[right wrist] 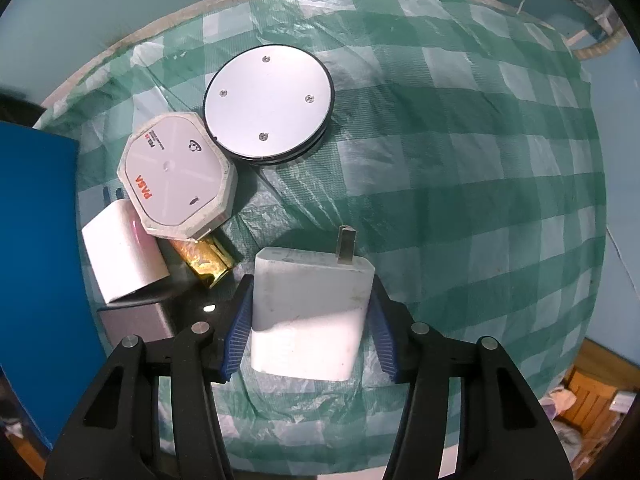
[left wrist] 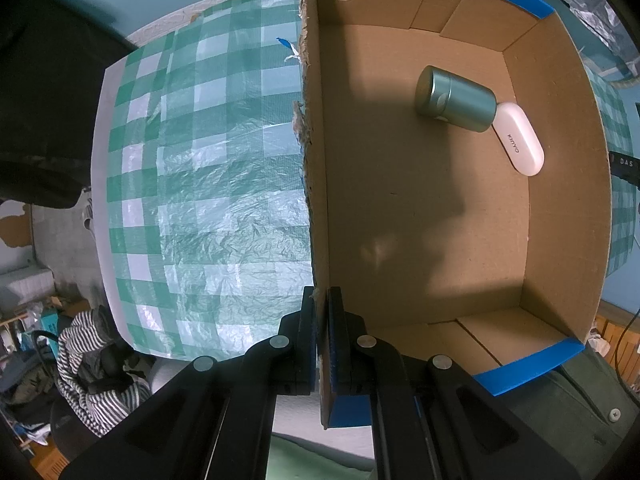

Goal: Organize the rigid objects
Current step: 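Grasp the white charger with the right gripper and lift it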

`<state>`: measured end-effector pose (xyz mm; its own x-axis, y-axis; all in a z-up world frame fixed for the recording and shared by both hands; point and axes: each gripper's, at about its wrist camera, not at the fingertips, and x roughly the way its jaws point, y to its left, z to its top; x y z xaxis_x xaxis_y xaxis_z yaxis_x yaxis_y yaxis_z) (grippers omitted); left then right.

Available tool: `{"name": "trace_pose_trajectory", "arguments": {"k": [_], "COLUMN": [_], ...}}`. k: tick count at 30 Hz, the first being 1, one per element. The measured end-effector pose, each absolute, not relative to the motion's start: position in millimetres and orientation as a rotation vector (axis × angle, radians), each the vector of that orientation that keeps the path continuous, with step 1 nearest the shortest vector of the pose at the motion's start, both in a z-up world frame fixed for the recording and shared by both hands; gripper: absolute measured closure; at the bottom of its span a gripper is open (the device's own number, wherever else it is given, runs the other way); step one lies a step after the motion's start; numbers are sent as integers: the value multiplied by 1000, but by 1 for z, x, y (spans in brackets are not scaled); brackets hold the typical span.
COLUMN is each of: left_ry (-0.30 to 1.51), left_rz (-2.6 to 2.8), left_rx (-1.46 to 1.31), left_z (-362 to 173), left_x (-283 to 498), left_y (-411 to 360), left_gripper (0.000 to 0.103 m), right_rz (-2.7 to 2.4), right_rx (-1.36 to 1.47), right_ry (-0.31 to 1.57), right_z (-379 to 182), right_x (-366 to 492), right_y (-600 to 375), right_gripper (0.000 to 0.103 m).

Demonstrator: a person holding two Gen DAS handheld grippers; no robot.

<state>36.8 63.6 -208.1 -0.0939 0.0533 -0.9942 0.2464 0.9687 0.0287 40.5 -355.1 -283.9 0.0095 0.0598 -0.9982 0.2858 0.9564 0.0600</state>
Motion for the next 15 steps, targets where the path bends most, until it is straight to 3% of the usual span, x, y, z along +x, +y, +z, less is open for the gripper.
{"name": "trace_pose_trajectory", "arguments": {"k": [15], "left_ry": [1661], "left_rz": [-167], "left_rx": [230], "left_z": [-212], "left_x": [37], "left_y": [63], "left_gripper": [98], "right_rz": [-112], "right_rx": [245], "right_ry": [1490], "right_z": [-245], "right_x": [31], "right_y": [-344], "right_gripper": [50]}}
